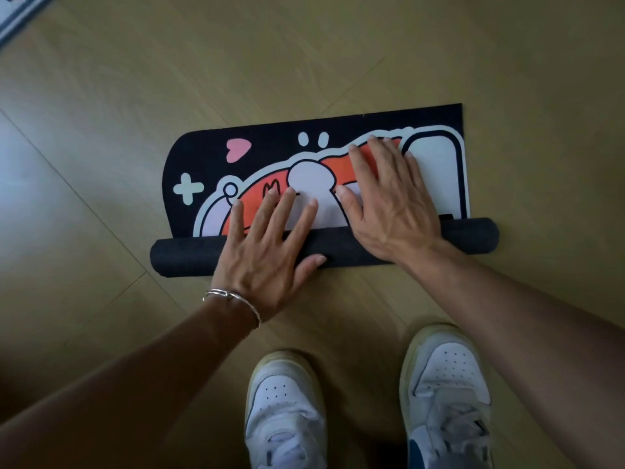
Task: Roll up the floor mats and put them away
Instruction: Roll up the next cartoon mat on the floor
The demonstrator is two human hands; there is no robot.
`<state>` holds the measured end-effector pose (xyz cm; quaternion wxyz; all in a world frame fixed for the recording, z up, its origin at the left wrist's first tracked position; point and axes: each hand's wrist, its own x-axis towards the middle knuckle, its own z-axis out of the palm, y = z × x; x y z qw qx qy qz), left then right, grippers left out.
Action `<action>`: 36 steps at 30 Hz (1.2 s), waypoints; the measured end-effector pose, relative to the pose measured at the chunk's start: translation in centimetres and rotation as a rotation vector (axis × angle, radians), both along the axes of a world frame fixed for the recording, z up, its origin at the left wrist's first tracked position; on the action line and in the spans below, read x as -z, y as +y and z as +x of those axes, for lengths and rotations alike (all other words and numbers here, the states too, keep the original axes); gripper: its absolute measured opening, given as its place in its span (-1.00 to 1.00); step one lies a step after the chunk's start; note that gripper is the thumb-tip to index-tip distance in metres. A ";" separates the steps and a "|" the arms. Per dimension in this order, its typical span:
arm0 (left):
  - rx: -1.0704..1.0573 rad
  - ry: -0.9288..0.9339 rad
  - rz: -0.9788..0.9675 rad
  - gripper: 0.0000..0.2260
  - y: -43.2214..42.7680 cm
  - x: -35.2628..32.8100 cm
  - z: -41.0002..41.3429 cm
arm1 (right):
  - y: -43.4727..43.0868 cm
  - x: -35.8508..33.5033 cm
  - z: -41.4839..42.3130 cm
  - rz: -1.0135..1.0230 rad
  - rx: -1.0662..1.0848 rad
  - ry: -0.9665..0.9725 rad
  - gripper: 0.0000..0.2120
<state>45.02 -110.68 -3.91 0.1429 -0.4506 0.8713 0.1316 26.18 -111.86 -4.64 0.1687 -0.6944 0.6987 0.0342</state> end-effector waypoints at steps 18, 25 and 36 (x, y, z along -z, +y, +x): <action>0.077 0.007 -0.047 -0.45 2.5 0.4 1.3 | 9.1 -0.6 0.3 -0.100 -0.202 -0.018 -0.42; 0.114 0.024 -0.048 -0.49 2.3 -0.1 1.5 | 8.7 -0.6 0.0 -0.110 -0.199 -0.058 -0.49; 0.157 0.085 0.006 -0.36 6.5 -0.4 3.2 | 12.5 -1.1 0.7 -0.021 -0.231 -0.079 -0.56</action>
